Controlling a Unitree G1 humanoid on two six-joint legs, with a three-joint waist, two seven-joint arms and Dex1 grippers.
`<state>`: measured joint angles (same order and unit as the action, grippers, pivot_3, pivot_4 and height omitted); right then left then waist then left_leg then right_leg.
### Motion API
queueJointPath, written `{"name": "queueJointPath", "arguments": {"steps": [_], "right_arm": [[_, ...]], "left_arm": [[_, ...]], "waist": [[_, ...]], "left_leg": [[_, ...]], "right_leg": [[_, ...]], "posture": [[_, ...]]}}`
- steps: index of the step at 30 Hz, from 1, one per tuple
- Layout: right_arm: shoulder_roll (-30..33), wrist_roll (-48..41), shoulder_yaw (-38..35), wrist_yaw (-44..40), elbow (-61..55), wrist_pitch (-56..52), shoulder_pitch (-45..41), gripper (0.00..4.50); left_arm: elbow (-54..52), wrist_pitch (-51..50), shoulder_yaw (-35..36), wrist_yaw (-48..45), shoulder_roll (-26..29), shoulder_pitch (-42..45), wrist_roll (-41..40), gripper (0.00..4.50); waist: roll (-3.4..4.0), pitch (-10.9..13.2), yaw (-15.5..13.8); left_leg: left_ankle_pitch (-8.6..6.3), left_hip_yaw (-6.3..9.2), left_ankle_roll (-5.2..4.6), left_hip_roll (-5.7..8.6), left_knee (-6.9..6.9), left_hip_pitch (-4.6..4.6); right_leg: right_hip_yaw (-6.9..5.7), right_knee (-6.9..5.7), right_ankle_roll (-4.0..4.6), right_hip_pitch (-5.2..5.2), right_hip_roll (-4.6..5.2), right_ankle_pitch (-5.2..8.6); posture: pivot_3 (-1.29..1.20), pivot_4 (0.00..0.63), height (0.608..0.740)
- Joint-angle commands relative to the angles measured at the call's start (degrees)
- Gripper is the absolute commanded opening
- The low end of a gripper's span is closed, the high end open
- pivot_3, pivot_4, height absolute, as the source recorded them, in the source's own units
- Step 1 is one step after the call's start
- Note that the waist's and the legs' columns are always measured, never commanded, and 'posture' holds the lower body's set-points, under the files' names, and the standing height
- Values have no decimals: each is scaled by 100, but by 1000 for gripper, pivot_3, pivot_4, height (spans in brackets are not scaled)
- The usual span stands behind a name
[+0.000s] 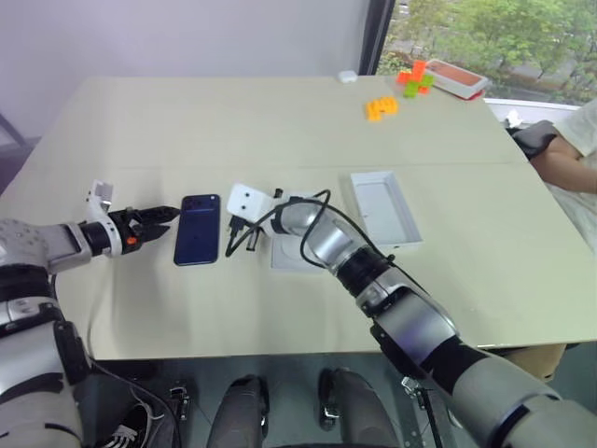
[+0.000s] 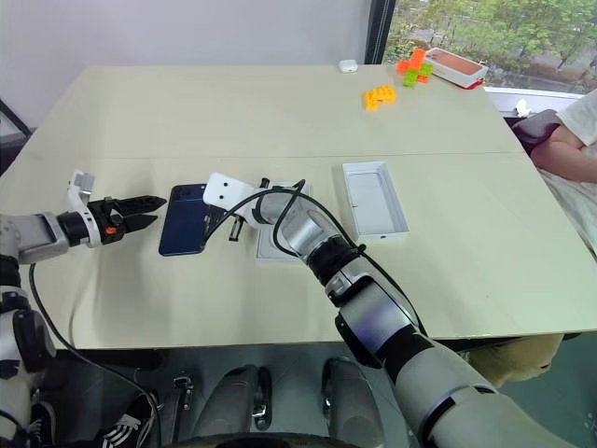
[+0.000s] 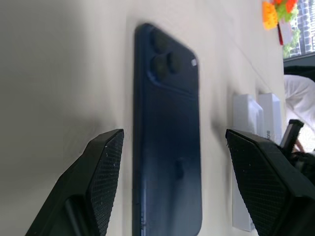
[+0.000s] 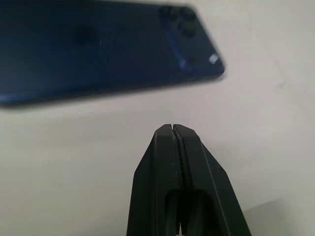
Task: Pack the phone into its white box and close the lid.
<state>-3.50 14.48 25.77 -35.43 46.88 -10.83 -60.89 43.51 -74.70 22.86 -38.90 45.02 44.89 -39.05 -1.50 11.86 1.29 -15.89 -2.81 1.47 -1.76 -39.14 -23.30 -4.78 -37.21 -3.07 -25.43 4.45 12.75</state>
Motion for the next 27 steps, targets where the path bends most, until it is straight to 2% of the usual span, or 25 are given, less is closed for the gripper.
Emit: {"name": "queueJointPath", "arguments": {"steps": [1,13,27], "right_arm": [[-191,116,57,89,157,204,-228,43],[-343,370,243,-17,233,390,-35,43],[-277,432,136,-30,221,409,-3,43]], "left_arm": [[230,-30,-54,-109,15,193,114,3514],[638,-255,-229,-319,-282,382,298,3514],[363,-776,253,-126,-711,473,92,3514]], "waist": [[0,0,3],[-3,-2,-24],[-9,-6,-48]], "left_leg": [[0,0,0,-1,1,0],[1,2,1,2,0,3],[-2,7,-4,5,-2,16]], "right_leg": [[0,0,0,0,0,0],[1,-4,0,2,8,0],[0,-17,0,13,15,0]], "posture": [[0,150,740],[0,150,740],[0,150,740]]}}
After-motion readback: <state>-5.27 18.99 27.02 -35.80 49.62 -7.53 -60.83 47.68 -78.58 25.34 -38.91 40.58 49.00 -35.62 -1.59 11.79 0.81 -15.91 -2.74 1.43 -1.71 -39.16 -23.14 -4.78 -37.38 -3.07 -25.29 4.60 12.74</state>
